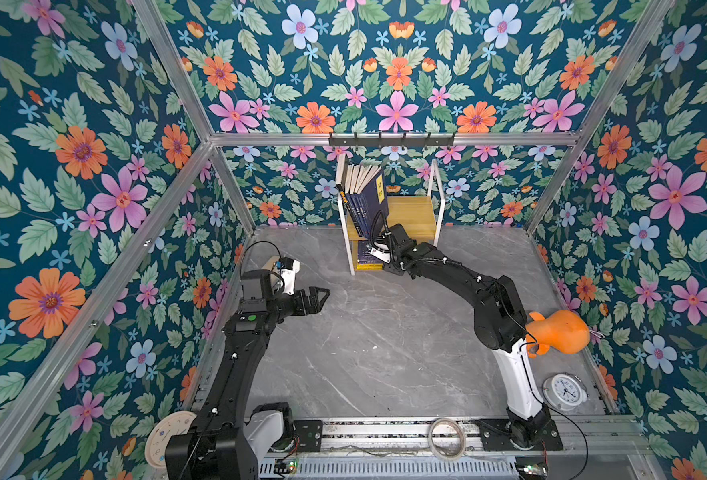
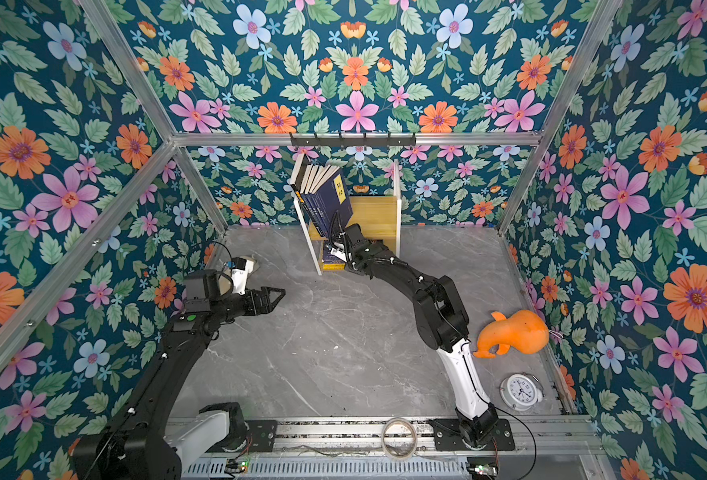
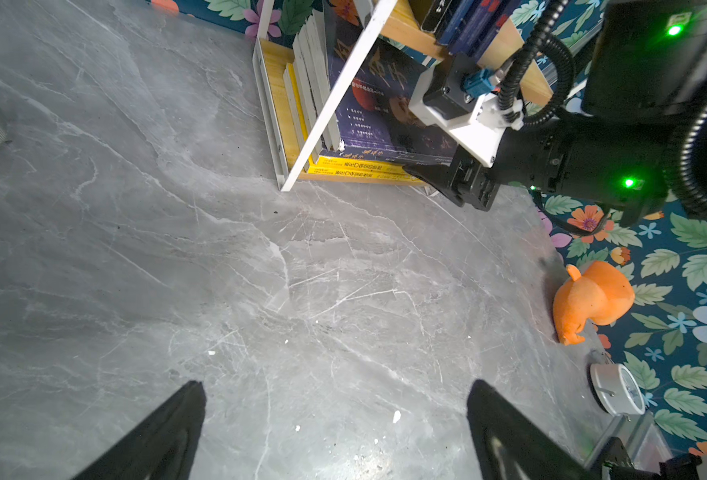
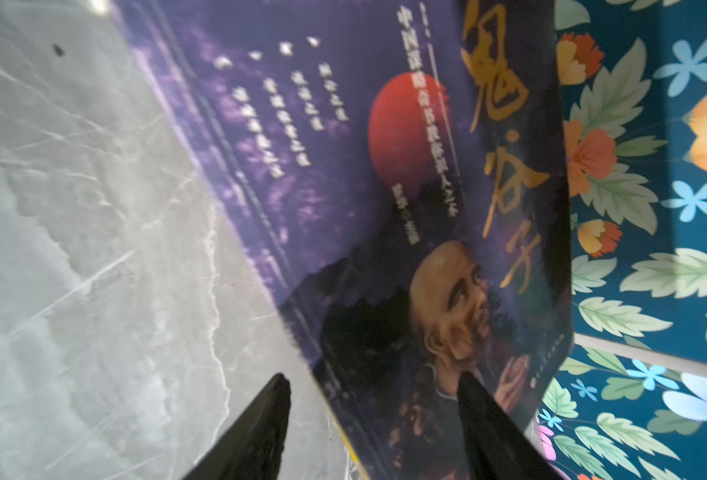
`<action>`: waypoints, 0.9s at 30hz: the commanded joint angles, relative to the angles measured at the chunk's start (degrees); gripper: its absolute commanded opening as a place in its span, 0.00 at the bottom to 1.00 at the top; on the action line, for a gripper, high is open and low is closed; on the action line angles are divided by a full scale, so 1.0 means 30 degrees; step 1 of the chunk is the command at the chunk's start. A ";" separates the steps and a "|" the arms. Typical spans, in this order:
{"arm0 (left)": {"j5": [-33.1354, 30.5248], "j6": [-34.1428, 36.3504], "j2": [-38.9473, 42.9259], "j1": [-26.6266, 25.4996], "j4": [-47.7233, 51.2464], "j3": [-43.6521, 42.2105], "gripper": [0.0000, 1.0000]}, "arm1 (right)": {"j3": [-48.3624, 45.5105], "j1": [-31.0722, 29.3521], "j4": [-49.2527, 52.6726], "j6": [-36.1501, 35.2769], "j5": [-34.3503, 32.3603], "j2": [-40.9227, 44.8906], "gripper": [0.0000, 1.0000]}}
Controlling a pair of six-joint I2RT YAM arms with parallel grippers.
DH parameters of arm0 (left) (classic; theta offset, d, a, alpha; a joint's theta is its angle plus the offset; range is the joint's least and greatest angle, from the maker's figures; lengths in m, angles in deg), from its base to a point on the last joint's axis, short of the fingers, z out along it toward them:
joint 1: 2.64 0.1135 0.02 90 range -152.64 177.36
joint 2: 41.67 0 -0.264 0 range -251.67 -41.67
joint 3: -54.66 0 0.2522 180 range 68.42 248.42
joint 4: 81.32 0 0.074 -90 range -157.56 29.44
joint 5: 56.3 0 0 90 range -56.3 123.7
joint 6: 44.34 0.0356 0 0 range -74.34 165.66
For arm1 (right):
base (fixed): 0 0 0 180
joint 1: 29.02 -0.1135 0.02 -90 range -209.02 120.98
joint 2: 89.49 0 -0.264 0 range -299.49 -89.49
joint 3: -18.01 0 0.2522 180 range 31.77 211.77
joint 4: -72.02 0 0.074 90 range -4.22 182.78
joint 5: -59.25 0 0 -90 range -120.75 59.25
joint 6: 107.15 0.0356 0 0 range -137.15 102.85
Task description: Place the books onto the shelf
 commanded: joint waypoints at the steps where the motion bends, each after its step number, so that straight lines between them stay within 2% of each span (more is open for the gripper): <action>1: -0.0007 0.0164 -0.0066 -0.0008 -0.0314 0.0002 1.00 | 0.0473 -0.0005 -0.0435 0.0512 -0.0669 -0.0182 0.61; 5: 0.0188 0.0112 -0.0029 0.0021 -0.0159 0.0106 1.00 | 0.0363 -0.0017 -0.0418 0.0664 -0.0182 0.0030 0.58; 22: 0.0008 0.0110 -0.0007 0.0021 -0.0308 -0.0018 1.00 | 0.0472 0.0005 -0.1151 0.0445 -0.0989 -0.0187 0.42; 27: 0.0231 0.0012 0.0066 0.0049 -0.0258 -0.0025 1.00 | 0.0497 -0.0010 -0.1135 0.0578 -0.0868 -0.0292 0.42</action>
